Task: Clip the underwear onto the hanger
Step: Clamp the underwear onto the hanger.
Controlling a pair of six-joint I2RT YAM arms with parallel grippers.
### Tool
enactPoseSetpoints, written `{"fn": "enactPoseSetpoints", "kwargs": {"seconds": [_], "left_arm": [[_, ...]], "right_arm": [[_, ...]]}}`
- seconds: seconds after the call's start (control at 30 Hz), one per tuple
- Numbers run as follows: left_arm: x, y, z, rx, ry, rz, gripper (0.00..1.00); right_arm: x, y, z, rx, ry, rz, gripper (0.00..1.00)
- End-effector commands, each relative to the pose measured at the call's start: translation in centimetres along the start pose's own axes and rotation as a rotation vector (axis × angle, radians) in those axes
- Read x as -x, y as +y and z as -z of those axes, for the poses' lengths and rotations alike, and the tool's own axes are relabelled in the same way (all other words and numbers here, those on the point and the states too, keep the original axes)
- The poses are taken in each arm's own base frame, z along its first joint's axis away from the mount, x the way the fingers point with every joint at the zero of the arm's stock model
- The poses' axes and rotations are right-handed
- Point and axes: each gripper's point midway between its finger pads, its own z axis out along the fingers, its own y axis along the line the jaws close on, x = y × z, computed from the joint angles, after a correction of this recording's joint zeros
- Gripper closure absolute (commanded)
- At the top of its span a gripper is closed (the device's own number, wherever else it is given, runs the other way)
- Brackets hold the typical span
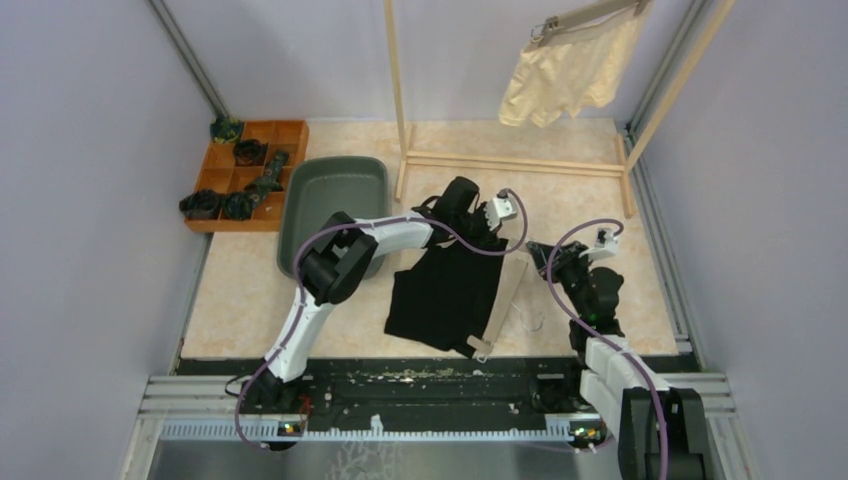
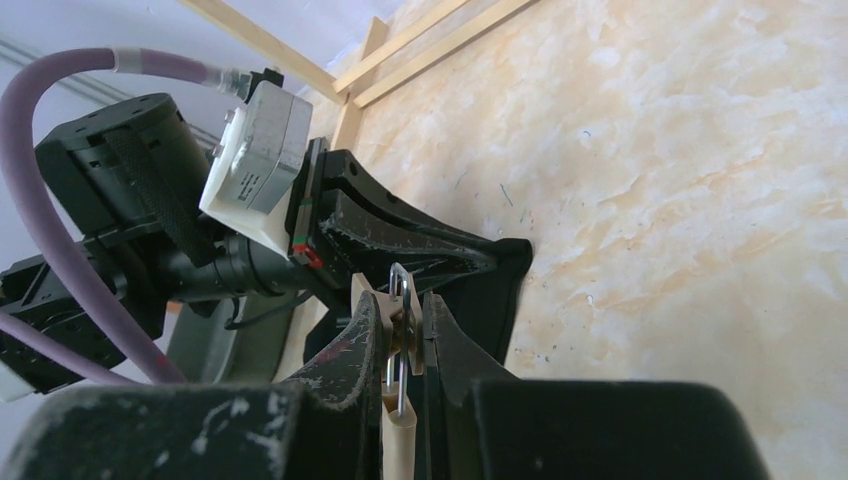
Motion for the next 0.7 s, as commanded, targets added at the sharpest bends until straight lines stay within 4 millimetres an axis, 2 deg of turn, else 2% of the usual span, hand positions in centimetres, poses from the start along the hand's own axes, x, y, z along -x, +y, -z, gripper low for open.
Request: {"fn": "enactPoseSetpoints", "kwargs": {"seconds": [0.0, 0.17, 0.67], "left_arm": [[1.3, 1.1, 2.0, 0.088, -0.008, -0.008, 1.00], [3.6, 2.1, 4.7, 0.166, -0.046, -0.011, 1.00], [7.3, 1.5, 7.9, 0.176, -0.144, -0.026, 1.00]], "right_arm": [[2.1, 1.2, -0.6, 0.032, -0.050, 0.056, 1.00], [2.0, 0.9, -0.8, 0.022, -0.035, 0.071, 1.00], [1.2, 0.1, -2.0, 0.037, -0.003, 0.136, 1.00]]}}
